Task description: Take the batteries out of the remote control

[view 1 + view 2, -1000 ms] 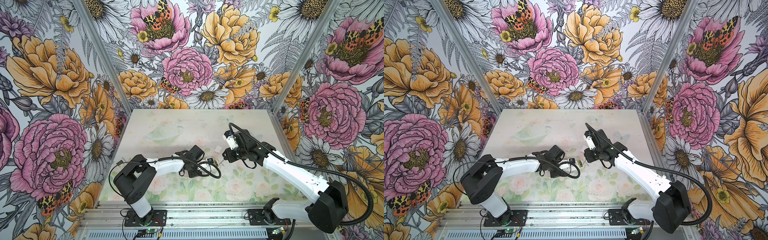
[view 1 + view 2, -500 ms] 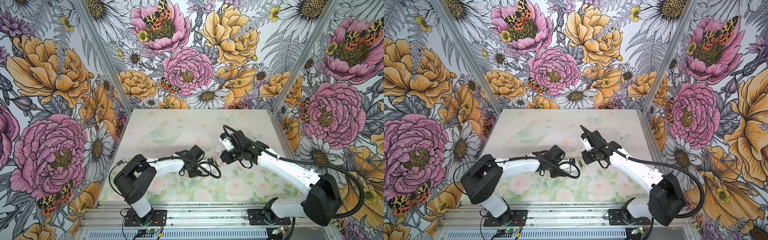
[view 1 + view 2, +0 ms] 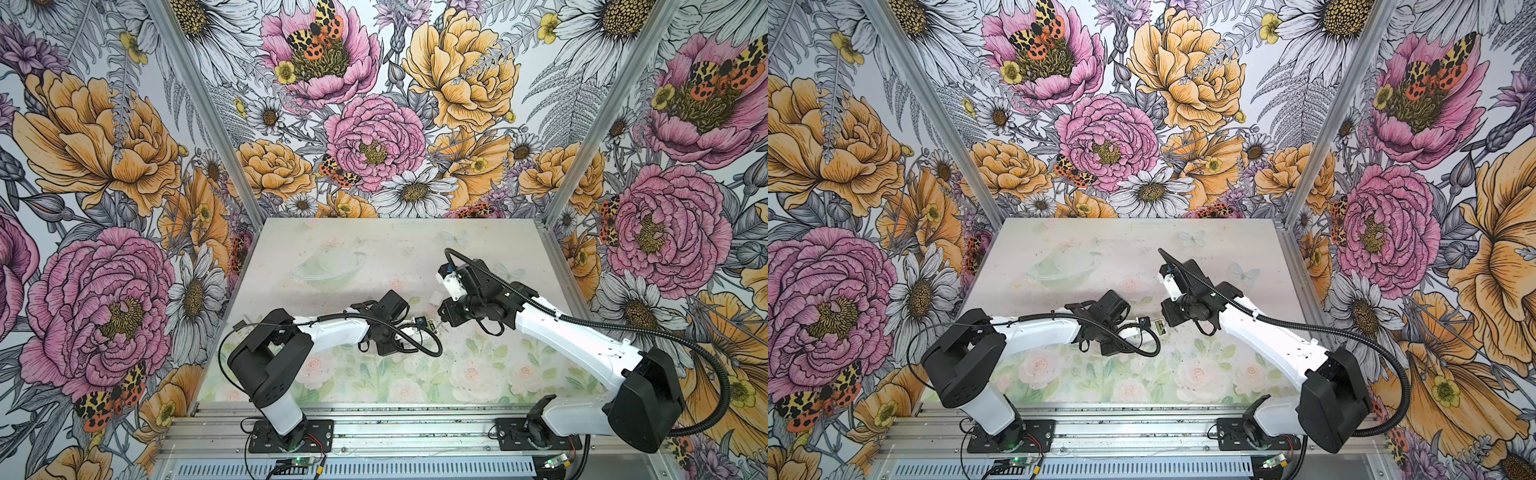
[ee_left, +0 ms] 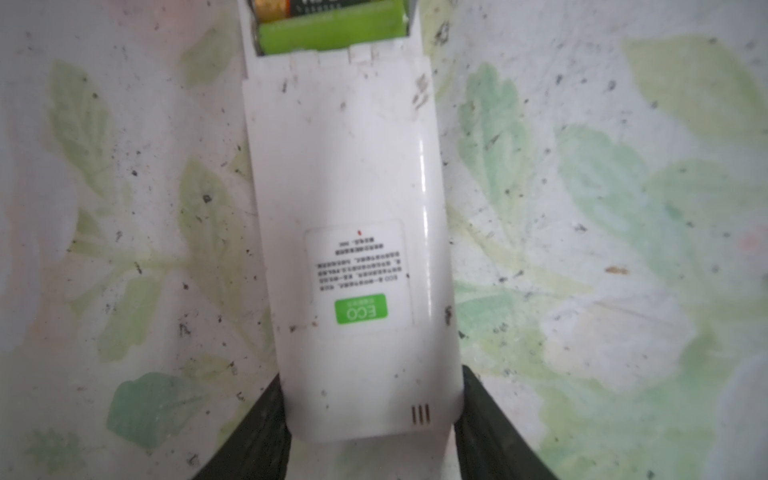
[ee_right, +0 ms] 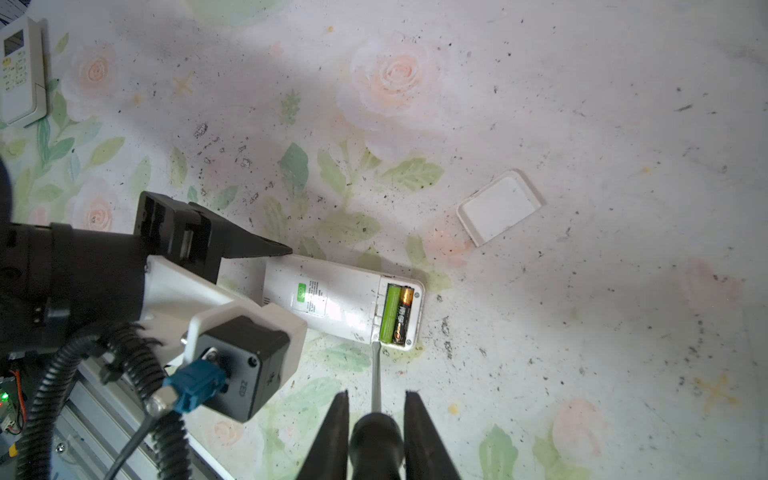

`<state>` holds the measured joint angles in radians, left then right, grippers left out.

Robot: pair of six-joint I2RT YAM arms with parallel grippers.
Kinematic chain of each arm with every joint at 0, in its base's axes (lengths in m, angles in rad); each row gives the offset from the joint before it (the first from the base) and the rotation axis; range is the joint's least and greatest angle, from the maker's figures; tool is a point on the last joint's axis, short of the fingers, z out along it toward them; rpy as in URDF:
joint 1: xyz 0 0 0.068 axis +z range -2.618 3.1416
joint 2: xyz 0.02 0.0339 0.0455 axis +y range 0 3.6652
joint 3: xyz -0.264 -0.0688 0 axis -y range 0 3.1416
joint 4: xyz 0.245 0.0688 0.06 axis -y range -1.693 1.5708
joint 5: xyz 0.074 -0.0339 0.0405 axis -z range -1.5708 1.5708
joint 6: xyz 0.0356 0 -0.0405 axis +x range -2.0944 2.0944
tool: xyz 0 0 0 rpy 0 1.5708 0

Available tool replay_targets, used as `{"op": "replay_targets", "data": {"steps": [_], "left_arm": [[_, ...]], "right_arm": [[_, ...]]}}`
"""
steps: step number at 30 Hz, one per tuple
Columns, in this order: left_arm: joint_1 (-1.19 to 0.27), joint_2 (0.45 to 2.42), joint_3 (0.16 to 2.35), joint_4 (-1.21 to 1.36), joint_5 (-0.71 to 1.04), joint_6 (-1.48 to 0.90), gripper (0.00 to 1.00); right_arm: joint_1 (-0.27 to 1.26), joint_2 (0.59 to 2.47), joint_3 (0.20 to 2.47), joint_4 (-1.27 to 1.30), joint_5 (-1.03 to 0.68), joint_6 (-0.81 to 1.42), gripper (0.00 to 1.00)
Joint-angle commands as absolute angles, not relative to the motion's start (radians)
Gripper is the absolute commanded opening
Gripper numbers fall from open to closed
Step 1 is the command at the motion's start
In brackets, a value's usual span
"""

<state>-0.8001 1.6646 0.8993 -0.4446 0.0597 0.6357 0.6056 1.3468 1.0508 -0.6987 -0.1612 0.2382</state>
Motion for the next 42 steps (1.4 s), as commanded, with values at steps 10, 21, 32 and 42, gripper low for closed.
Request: {"op": "replay_targets", "data": {"steps": [10,21,32,42], "left_arm": [[-0.808,1.702,0.911,-0.481,0.074,0.643,0.0],[-0.808,1.707,0.914,-0.481,0.072,0.643,0.0],[-0.808,1.707,0.917,-0.485,0.073,0.641,0.0],[-0.807,1.712,0.92,-0.487,0.073,0.641,0.0]], "right_arm": [[0.608,1.346,1.071,-0.693,-0.126,0.219,0.0],[0.608,1.352,1.067,-0.712,-0.13,0.212,0.0],[0.61,1.355,1.063,-0.719,-0.12,0.205,0.0],[0.622,1.369,1.059,-0.68,-0.122,0.213,0.0]]}}
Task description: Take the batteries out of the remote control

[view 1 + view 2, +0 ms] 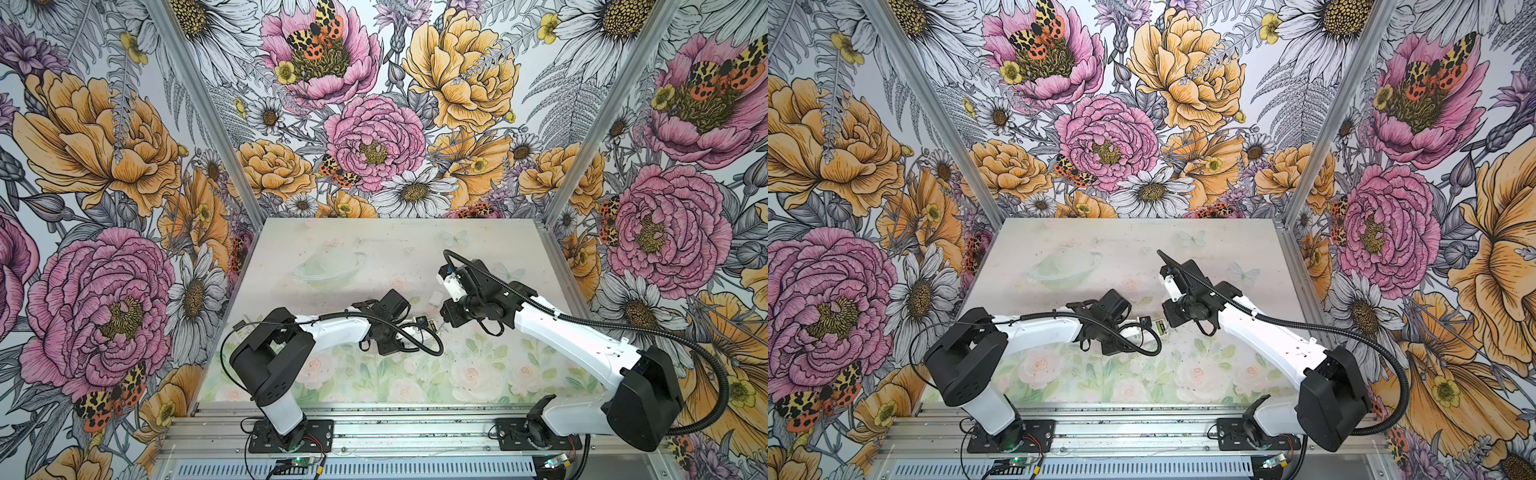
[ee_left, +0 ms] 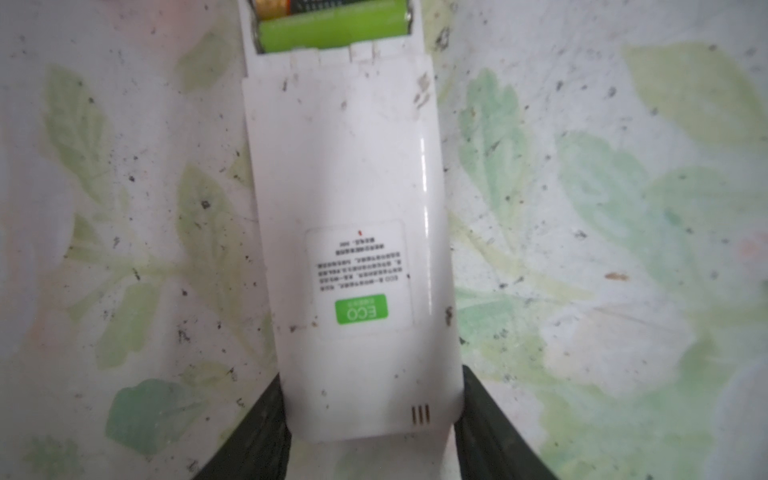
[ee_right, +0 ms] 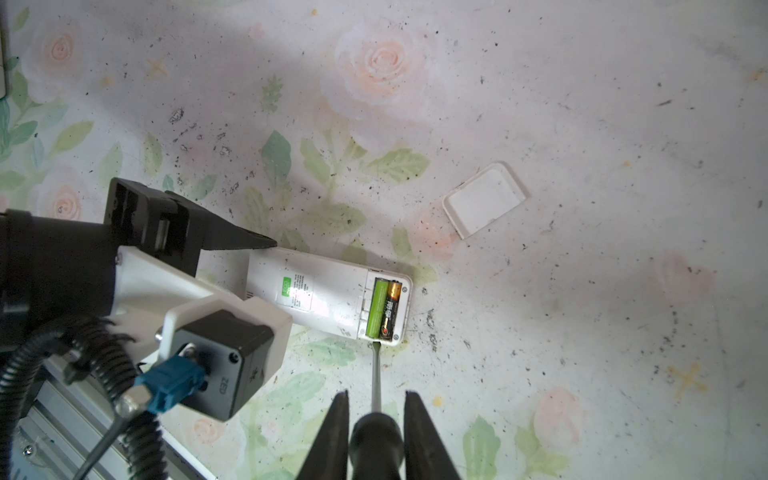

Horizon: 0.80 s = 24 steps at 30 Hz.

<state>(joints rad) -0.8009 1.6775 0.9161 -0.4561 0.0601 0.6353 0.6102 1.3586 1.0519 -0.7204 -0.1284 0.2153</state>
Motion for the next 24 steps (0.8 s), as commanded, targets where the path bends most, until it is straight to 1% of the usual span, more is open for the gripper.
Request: {"op": "replay_targets", "data": {"steps": [1,10,13,15,19,22,24], "left_arm": [[-0.807,1.712,0.921,-0.486,0.074,0.641,0.0],[-0.802,1.711,0.923,-0.49,0.079,0.641,0.0],[-0.799,1.709,0.925,-0.493,0.087,0.643,0.0],[-0.796,1.707,0.929,-0.5,0.097,0.644,0.0],[-0.789,1.709,0.935,-0.51,0.113,0.644,0.0],[-0.784,1.71,0.939,-0.514,0.12,0.646,0.0],[-0.78,1.711,0.942,-0.517,0.127,0.645,0.0]], "right_arm": [[0.625,1.37,1.055,-0.671,-0.123,0.218,0.0],[0.655,1.379,0.985,-0.59,-0.113,0.256,0.0],[0.67,1.362,0.945,-0.563,-0.075,0.267,0.0],[0.693,1.322,0.888,-0.508,-0.011,0.28,0.0],[0.738,1.202,0.706,-0.3,0.094,0.317,0.0],[0.786,1.091,0.525,-0.07,0.157,0.313,0.0],[0.845,1.025,0.414,0.093,0.211,0.296,0.0]]}}
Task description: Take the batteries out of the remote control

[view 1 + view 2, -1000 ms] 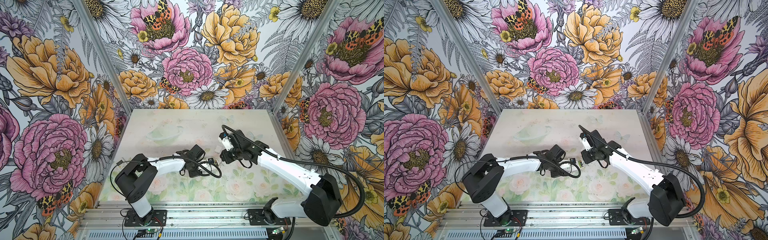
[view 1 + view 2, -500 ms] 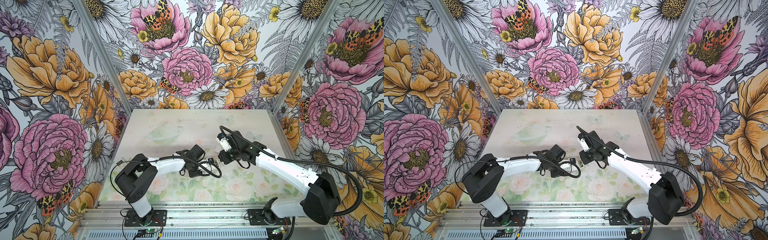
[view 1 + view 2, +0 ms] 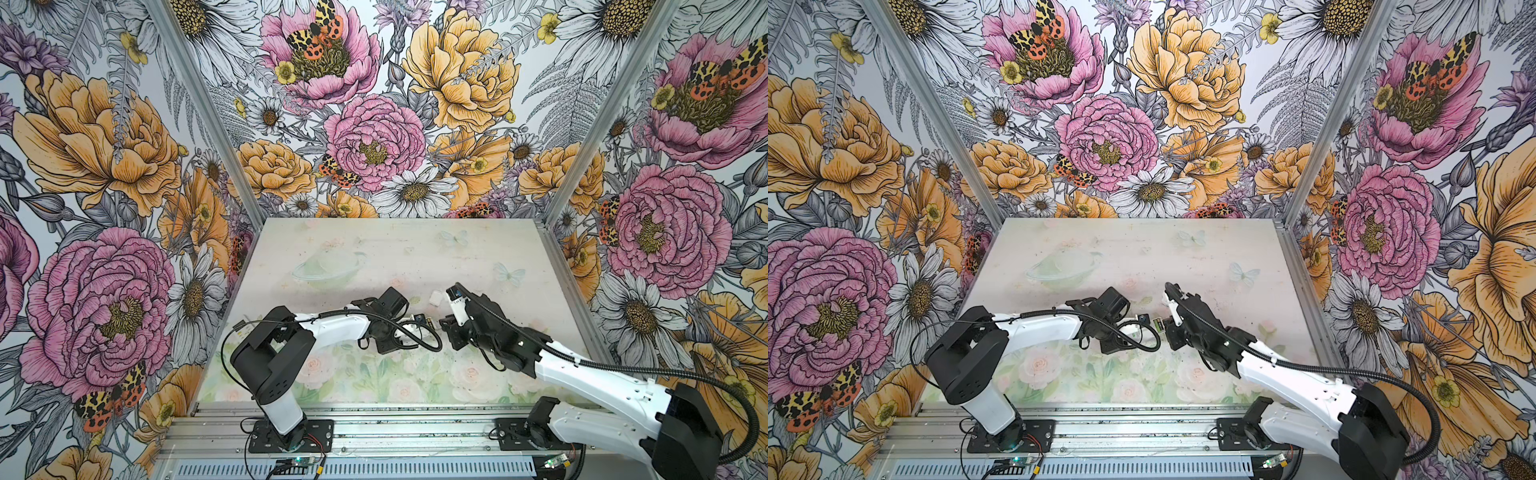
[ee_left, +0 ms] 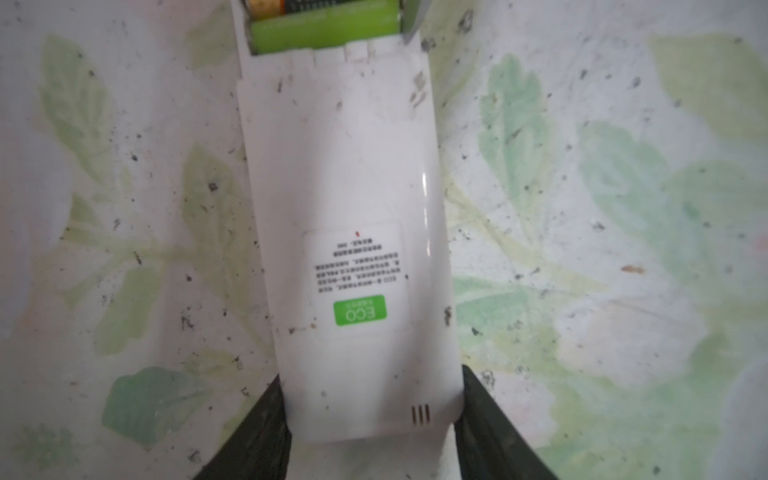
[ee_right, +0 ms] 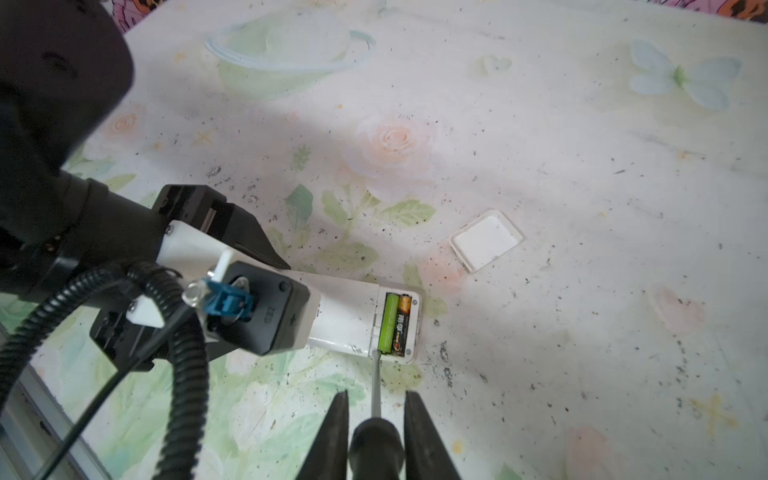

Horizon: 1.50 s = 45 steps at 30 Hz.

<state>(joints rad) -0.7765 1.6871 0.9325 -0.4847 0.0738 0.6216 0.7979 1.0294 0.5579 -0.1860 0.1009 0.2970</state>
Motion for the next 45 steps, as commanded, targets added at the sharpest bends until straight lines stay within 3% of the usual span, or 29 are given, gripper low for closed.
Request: {"op": "replay_targets", "data": {"steps": [1,12,20,27,34,45], "left_arm": [[-0.777,1.712,0.943,-0.517,0.128,0.644,0.0],[-0.756,1.712,0.954,-0.529,0.151,0.64,0.0],[-0.751,1.723,0.96,-0.527,0.135,0.621,0.0],[-0.773,1.74,0.95,-0.493,0.066,0.608,0.0],[-0.803,1.729,0.924,-0.463,0.024,0.615,0.0],[-0.814,1.727,0.916,-0.455,0.013,0.62,0.0]], "right_arm": [[0.864,1.006,0.38,0.142,0.232,0.281,0.0],[0.932,0.999,0.325,0.305,0.324,0.224,0.0],[0.928,0.909,0.372,0.107,0.354,0.209,0.0],[0.774,0.852,0.548,-0.253,0.178,0.295,0.0],[0.72,1.041,0.765,-0.439,-0.035,0.306,0.0],[0.701,1.146,0.885,-0.55,-0.034,0.275,0.0]]}}
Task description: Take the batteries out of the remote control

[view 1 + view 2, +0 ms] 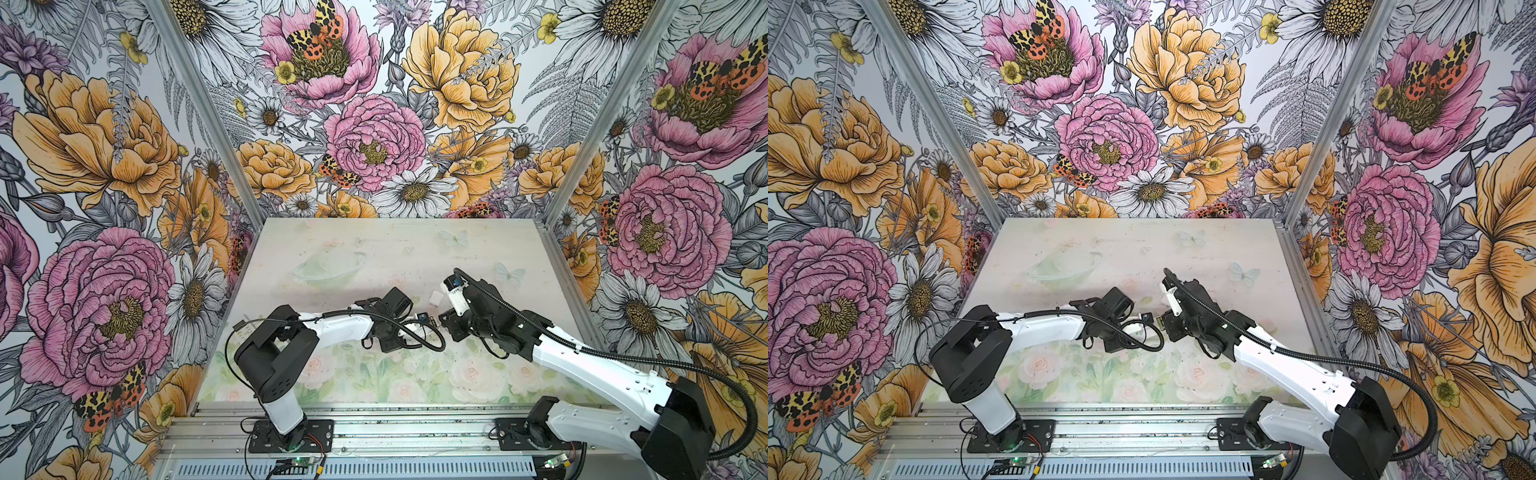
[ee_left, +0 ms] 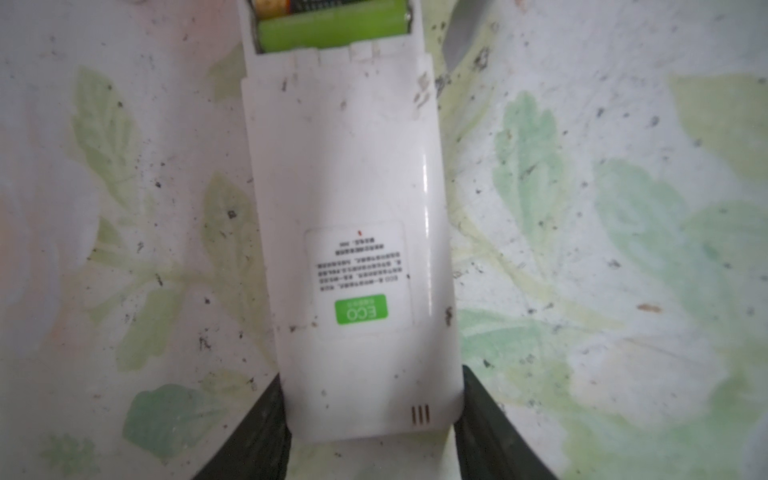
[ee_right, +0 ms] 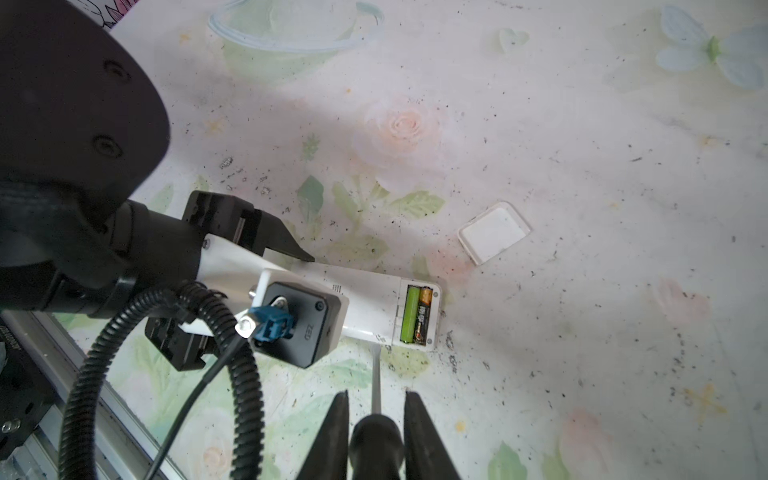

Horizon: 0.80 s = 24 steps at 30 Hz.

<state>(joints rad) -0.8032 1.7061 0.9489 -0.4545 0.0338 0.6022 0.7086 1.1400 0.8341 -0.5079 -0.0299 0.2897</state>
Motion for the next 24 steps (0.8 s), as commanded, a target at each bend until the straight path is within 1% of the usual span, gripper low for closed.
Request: {"op": "replay_targets", "data": {"steps": [1,5,24], "left_arm": [[-0.815,1.727,0.916,-0.456,0.013,0.62,0.0],[-0.814,1.727,0.917,-0.456,0.015,0.62,0.0],[-0.813,1.724,0.919,-0.456,0.015,0.62,0.0]], "right_arm": [[0.701,1.152,0.888,-0.553,-0.025,0.272,0.0],[0.699,1.17,0.898,-0.557,0.008,0.262,0.0],[0.688,1.234,0.919,-0.525,0.035,0.244,0.0]]}}
